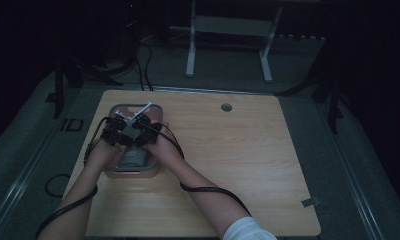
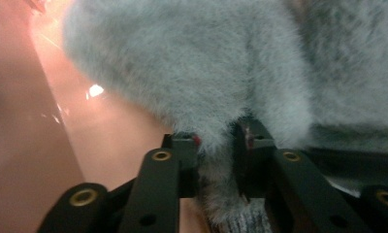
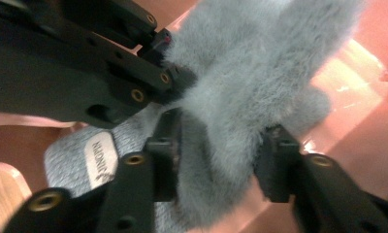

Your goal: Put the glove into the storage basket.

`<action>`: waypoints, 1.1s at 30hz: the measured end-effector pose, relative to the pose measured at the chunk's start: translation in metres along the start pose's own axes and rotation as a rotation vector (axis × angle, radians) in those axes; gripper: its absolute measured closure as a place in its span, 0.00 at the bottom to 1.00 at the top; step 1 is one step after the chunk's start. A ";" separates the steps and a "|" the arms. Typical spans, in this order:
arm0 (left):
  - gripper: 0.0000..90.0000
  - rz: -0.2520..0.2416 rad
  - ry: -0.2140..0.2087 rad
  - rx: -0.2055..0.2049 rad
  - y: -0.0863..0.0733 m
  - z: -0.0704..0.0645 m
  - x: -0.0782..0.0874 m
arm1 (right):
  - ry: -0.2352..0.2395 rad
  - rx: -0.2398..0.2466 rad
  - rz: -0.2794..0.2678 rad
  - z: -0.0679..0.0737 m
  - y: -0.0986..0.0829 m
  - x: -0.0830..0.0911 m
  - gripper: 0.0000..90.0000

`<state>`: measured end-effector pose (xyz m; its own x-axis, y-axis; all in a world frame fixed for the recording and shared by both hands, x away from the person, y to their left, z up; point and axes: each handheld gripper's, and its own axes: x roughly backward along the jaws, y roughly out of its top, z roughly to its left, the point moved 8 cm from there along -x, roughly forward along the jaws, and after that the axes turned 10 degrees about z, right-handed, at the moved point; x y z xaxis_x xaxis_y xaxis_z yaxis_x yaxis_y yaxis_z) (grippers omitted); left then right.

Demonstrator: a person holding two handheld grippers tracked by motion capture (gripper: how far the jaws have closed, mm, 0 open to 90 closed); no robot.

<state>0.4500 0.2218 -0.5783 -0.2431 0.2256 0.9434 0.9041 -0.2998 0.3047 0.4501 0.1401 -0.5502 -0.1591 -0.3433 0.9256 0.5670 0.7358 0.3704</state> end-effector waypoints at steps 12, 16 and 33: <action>0.38 -0.182 0.053 -0.016 0.008 -0.006 0.019 | 0.188 -0.031 -0.202 -0.023 -0.019 0.052 0.23; 0.23 -0.251 0.030 -0.028 0.007 -0.012 0.032 | 0.229 -0.028 -0.265 -0.028 -0.025 0.074 0.18; 0.17 -0.460 -0.043 -0.196 -0.009 -0.090 0.075 | 0.154 0.074 -0.338 -0.055 -0.081 0.100 0.18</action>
<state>0.3915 0.1579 -0.4987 -0.5821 0.4124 0.7008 0.6228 -0.3281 0.7103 0.4330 0.0141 -0.4916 -0.2006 -0.6533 0.7300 0.4429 0.6042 0.6624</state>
